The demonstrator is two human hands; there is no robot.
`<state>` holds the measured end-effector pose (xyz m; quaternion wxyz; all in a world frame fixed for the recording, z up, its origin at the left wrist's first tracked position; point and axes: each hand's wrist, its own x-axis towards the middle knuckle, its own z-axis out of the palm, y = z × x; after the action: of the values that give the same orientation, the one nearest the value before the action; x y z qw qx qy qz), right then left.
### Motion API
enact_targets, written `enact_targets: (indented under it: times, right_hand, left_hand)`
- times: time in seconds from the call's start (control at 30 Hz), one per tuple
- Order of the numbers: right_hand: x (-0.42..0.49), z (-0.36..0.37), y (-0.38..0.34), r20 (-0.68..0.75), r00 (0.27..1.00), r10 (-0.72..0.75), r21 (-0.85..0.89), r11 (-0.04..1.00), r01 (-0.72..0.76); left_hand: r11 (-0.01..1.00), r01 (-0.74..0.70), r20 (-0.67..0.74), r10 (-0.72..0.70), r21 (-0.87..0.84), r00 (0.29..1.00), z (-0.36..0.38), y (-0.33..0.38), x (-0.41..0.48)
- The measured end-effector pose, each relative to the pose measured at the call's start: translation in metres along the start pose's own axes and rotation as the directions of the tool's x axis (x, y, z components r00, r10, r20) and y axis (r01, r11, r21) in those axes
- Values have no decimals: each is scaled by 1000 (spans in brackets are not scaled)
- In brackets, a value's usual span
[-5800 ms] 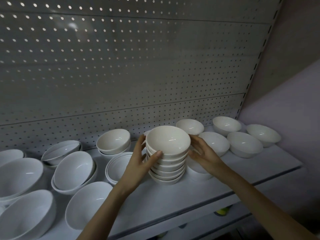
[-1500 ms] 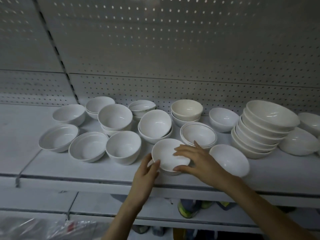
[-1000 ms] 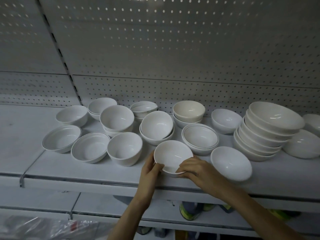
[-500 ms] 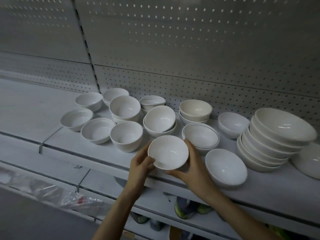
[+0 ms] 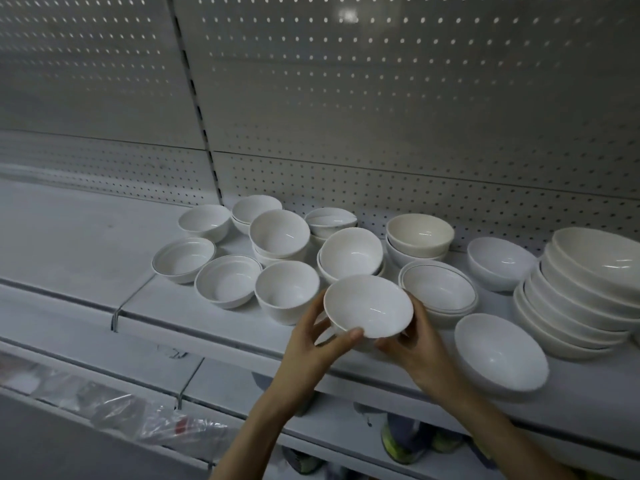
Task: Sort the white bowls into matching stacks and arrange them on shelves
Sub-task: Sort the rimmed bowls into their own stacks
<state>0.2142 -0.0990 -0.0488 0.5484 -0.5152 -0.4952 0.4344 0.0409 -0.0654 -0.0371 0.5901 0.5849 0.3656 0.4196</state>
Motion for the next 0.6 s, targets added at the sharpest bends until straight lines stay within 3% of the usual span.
enact_targets:
  times: [0.37,0.5,0.6]
  right_hand:
    - [15,83,-10,-173,983,-67,-21,998,64]
    - [18,116,-15,-219,974,-54,59,996,69]
    - [23,128,-13,-249,966,-65,-16,998,63]
  left_hand:
    - [999,-37,148,32,25,989,-86,16,17]
    - [999,-40,185,43,-20,982,-111,16,17]
    - [998,-51,197,59,-45,979,-127,19,21]
